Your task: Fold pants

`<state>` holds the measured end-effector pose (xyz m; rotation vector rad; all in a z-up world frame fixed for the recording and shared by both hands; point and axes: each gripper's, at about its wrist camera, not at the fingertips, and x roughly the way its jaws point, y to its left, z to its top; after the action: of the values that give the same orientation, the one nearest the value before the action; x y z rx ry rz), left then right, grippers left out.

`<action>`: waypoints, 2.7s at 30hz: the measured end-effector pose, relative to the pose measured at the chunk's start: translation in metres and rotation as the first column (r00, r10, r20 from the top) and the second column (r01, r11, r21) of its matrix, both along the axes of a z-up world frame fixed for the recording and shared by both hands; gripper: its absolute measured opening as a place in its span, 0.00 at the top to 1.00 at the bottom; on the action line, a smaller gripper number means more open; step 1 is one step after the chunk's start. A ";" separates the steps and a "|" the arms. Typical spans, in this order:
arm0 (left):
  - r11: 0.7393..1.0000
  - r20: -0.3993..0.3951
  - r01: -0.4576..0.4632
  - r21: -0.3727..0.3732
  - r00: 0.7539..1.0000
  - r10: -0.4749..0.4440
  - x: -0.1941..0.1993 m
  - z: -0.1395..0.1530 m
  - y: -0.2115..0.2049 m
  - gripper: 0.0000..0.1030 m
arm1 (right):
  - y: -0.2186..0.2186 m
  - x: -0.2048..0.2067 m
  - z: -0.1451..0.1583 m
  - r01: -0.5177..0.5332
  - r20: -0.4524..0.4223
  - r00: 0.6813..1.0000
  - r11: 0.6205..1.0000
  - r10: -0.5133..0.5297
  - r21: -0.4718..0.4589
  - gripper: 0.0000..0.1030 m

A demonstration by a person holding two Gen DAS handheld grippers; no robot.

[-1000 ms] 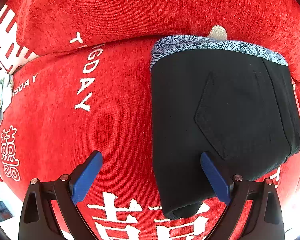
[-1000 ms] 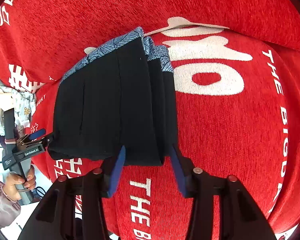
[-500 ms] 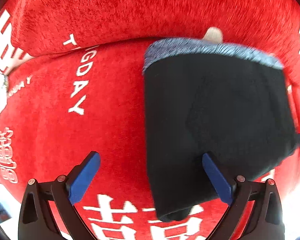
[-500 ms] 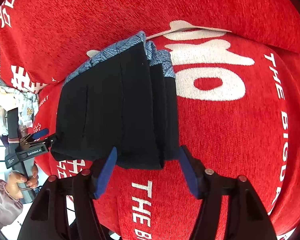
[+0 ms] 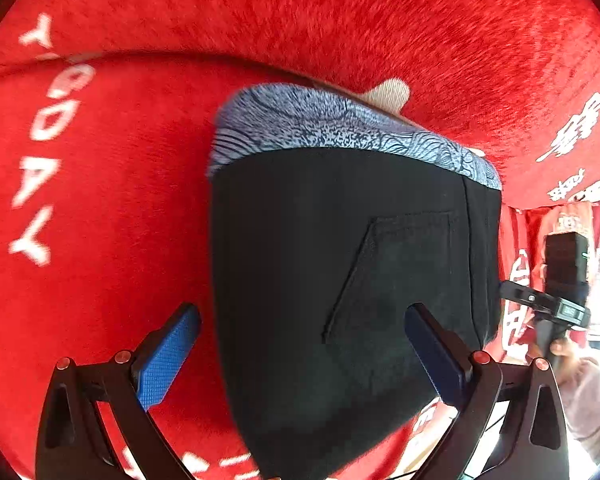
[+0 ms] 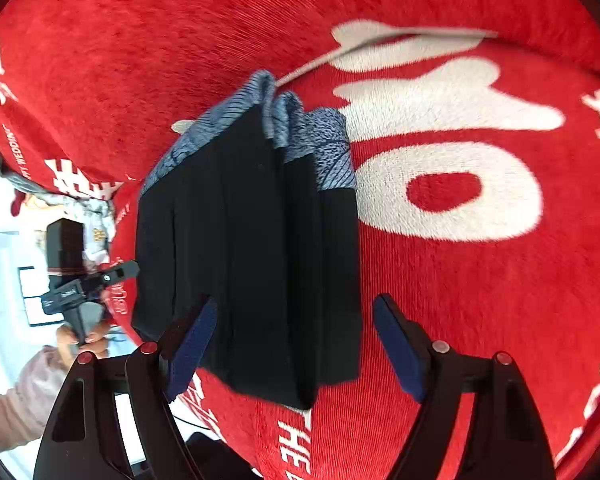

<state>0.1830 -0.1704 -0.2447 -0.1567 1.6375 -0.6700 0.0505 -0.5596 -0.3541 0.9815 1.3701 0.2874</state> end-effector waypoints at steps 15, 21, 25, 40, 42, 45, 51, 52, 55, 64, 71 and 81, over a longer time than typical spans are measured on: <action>0.999 0.145 0.019 0.032 0.989 -0.024 -0.023 0.032 -0.028 0.36 | 0.010 0.016 0.003 0.049 0.028 0.998 0.992 -0.053 0.113 0.55; 0.999 0.180 0.004 0.033 0.984 -0.010 -0.056 0.078 0.004 0.42 | 0.024 -0.007 0.043 0.049 0.074 0.995 0.982 -0.064 0.183 0.59; 0.998 0.210 0.016 0.057 0.977 -0.028 -0.084 0.105 0.038 0.42 | 0.051 -0.030 0.060 0.050 0.071 0.995 0.974 -0.067 0.222 0.59; 0.960 0.294 -0.081 0.270 0.956 -0.002 -0.116 0.070 0.133 0.23 | 0.126 -0.091 0.040 0.102 -0.069 0.992 0.992 -0.106 -0.069 0.41; 0.957 0.319 -0.078 0.278 0.947 -0.015 -0.119 0.085 0.139 0.23 | 0.127 -0.098 0.057 0.098 -0.081 0.991 0.986 -0.109 -0.138 0.41; 0.960 0.354 -0.064 0.274 0.935 -0.038 -0.128 0.110 0.138 0.23 | 0.132 -0.106 0.087 0.097 -0.043 0.993 0.972 -0.109 -0.214 0.65; 0.942 0.339 -0.043 0.333 0.938 -0.077 -0.156 0.106 0.120 0.01 | 0.171 -0.108 0.114 0.061 0.011 0.998 0.965 -0.060 -0.255 0.73; 0.940 0.323 -0.036 0.339 0.943 -0.081 -0.161 0.099 0.115 0.01 | 0.180 -0.106 0.111 0.048 -0.003 0.999 0.963 -0.050 -0.267 0.73; 0.914 0.329 -0.034 0.405 0.938 -0.111 -0.168 0.075 0.105 0.01 | 0.200 -0.106 0.091 -0.008 -0.055 0.998 0.940 -0.011 -0.342 0.73; 0.958 0.189 -0.027 0.287 0.982 -0.029 -0.145 0.031 0.113 0.00 | 0.203 -0.108 0.079 -0.022 -0.025 1.000 0.914 0.013 -0.404 0.73; 0.967 0.114 -0.047 0.251 0.993 0.019 -0.138 0.029 0.117 0.00 | 0.203 -0.104 0.087 -0.012 -0.065 0.998 0.923 -0.014 -0.384 0.68; 0.908 0.300 -0.007 0.419 0.945 -0.131 -0.180 0.112 0.111 0.00 | 0.206 -0.114 0.144 0.034 -0.080 0.994 0.917 -0.071 -0.396 0.28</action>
<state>0.0031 -0.0590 -0.1326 0.3056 1.4324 -0.3557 -0.0635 -0.3532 -0.2104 0.6974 1.4131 -0.0789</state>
